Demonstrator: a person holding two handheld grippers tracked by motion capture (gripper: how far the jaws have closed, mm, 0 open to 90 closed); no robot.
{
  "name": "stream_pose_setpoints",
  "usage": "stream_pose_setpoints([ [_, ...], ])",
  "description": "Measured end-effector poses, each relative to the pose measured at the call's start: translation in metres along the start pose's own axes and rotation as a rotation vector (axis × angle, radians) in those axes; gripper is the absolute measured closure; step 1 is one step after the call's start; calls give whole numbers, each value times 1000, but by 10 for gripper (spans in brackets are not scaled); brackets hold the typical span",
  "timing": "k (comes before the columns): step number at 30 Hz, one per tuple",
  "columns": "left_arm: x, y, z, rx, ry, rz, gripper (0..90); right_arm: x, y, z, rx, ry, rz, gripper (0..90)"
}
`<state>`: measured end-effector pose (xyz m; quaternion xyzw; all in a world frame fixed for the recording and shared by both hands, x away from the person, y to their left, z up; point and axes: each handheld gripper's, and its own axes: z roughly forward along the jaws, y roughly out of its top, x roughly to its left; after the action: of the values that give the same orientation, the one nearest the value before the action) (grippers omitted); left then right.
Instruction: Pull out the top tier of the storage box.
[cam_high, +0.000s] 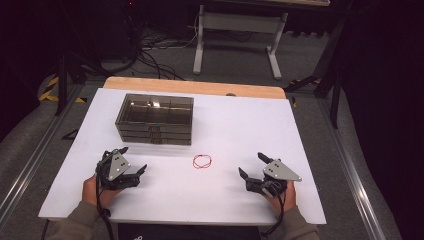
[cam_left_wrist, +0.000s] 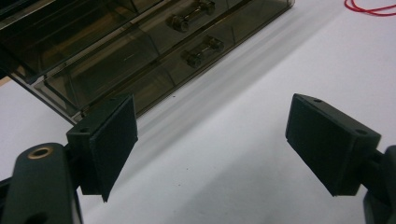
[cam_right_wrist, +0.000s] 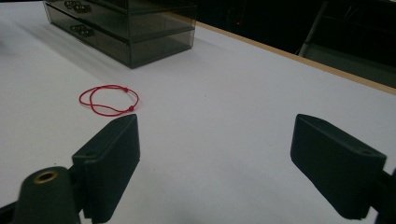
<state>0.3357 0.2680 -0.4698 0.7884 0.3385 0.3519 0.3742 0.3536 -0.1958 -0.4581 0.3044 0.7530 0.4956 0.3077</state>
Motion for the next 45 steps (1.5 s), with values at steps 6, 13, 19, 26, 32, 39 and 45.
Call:
stream_pose_setpoints([
  [6,1,1,1,-3,3,2,194,-1,0,1,5,-2,-2,168],
  [13,1,15,11,-41,47,39,346,1,-2,4,27,5,-19,173],
  [19,1,29,28,-90,82,38,459,2,-3,6,43,16,-33,174],
  [26,-1,39,48,-109,188,73,527,1,-3,5,27,16,-29,173],
  [32,-8,46,55,-107,273,123,622,2,-3,5,31,15,-33,175],
  [39,-15,49,57,-85,370,186,751,3,-3,6,42,16,-51,180],
  [45,-20,48,60,-67,429,232,787,3,-3,6,43,20,-51,183],
])
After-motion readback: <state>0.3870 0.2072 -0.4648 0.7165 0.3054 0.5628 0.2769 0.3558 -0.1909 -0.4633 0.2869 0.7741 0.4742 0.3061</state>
